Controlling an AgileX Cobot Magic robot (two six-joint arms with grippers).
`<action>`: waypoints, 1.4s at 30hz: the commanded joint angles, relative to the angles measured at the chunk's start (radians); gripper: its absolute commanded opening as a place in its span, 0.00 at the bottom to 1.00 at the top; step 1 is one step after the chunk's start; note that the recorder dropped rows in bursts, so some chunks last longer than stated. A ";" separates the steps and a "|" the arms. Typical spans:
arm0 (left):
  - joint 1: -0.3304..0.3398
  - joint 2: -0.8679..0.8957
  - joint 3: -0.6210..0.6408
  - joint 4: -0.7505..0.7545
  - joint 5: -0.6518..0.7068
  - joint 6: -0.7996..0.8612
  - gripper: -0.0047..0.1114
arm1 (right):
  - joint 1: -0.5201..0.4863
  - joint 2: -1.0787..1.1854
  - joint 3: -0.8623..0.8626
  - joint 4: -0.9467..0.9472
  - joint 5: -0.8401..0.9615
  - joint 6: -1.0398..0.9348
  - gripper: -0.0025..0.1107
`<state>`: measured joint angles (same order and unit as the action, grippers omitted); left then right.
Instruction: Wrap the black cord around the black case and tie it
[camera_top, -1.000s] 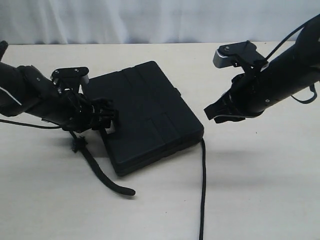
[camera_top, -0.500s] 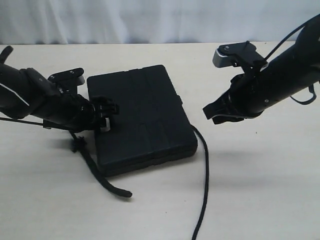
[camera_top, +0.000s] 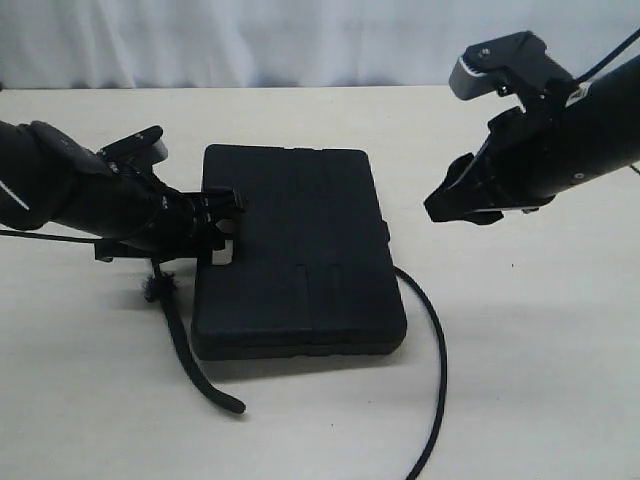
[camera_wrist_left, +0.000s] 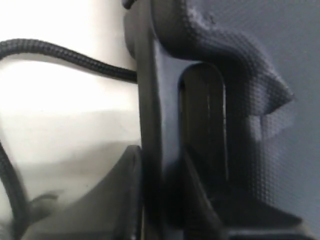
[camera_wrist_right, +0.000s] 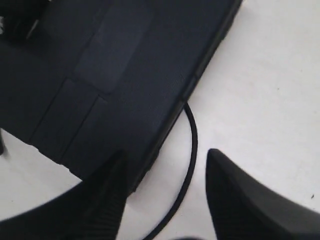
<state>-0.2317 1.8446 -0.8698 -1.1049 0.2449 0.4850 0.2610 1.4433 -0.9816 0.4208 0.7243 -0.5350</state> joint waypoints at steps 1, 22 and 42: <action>-0.003 -0.074 -0.003 -0.014 0.029 0.008 0.04 | -0.003 -0.068 -0.006 0.107 0.052 -0.143 0.56; -0.003 -0.161 -0.005 -0.043 0.086 0.008 0.04 | 0.732 -0.270 0.191 -1.065 -0.115 0.870 0.57; -0.003 -0.161 -0.005 -0.120 0.174 0.008 0.04 | 0.892 -0.126 0.399 -1.957 -0.376 1.735 0.68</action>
<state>-0.2317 1.7049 -0.8681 -1.1848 0.3823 0.4979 1.1517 1.3179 -0.5544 -1.5983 0.3471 1.3389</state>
